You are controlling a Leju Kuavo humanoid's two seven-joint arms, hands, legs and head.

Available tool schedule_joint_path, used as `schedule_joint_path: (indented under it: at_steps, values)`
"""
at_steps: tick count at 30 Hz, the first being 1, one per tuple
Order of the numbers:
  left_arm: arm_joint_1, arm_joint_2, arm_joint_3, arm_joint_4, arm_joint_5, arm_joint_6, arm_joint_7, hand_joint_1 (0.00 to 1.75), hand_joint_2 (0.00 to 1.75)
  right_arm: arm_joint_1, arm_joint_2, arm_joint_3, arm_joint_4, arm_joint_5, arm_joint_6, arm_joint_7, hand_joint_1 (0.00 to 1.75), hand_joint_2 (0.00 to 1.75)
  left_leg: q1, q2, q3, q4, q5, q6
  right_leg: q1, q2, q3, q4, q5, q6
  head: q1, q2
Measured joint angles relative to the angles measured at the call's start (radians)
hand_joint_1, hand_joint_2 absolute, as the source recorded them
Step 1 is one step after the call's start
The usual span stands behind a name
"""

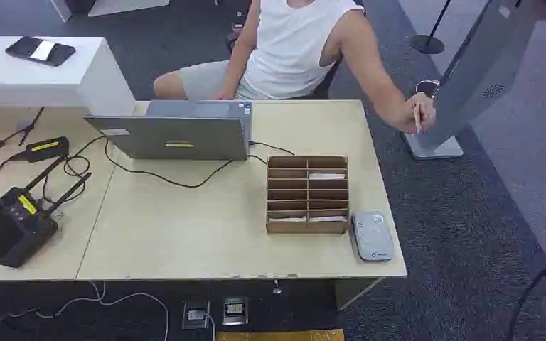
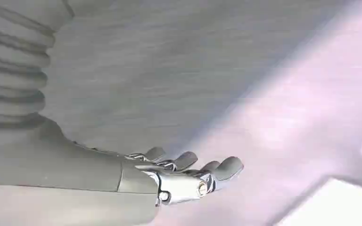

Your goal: Pass the card to the sensor for recognition and then transmit it.

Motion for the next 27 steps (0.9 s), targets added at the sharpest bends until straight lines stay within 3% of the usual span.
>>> schedule_joint_path:
  at_steps: [4,6,9,13,20,27]
  values:
    - [-0.005,0.000,0.000,0.000,-0.013,-0.007,0.000,0.00,1.75,-0.194,-0.014,0.059,-0.020,-0.056,0.033,-0.139,0.00,1.75,0.000,-0.006,-0.001,0.000,0.002,-0.001,0.000,-0.006,0.001,0.001,0.000,0.000,-0.001,0.000]
    - [-0.010,0.000,0.000,0.000,-0.017,-0.014,0.000,0.00,1.75,-0.255,-0.007,0.127,-0.046,-0.172,0.037,-0.160,0.00,1.75,0.001,-0.010,-0.001,0.000,0.002,-0.001,0.001,-0.010,0.001,0.001,0.000,0.000,-0.001,0.000]
    - [-0.013,0.000,0.000,0.000,-0.025,-0.019,0.000,0.00,1.75,-0.273,0.011,0.302,-0.125,-0.407,0.017,-0.108,0.00,1.75,0.001,-0.013,-0.004,0.000,0.003,-0.002,0.002,-0.012,0.001,0.001,0.000,0.000,0.000,0.000]
    - [-0.017,0.003,0.000,0.000,-0.030,-0.026,0.000,0.00,1.75,-0.272,0.041,0.568,-0.259,-0.530,-0.023,-0.022,0.00,1.75,0.001,-0.008,-0.003,0.000,0.003,-0.002,0.001,-0.006,-0.001,0.002,0.000,0.000,-0.001,0.000]
    - [-0.026,0.003,-0.002,0.000,-0.036,-0.037,0.000,0.00,1.75,-0.227,0.092,0.947,-0.466,-0.500,-0.034,0.035,0.00,1.75,0.001,-0.007,-0.003,0.000,0.003,-0.002,0.001,-0.006,-0.002,0.002,0.000,0.000,-0.001,0.000]
    - [-0.028,0.011,-0.002,0.000,-0.042,-0.050,0.000,0.00,1.75,-0.170,0.127,1.195,-0.654,-0.405,0.010,0.075,0.00,1.75,0.002,-0.011,-0.004,0.000,0.003,-0.003,0.002,-0.009,-0.001,0.003,0.000,-0.001,-0.002,0.000]
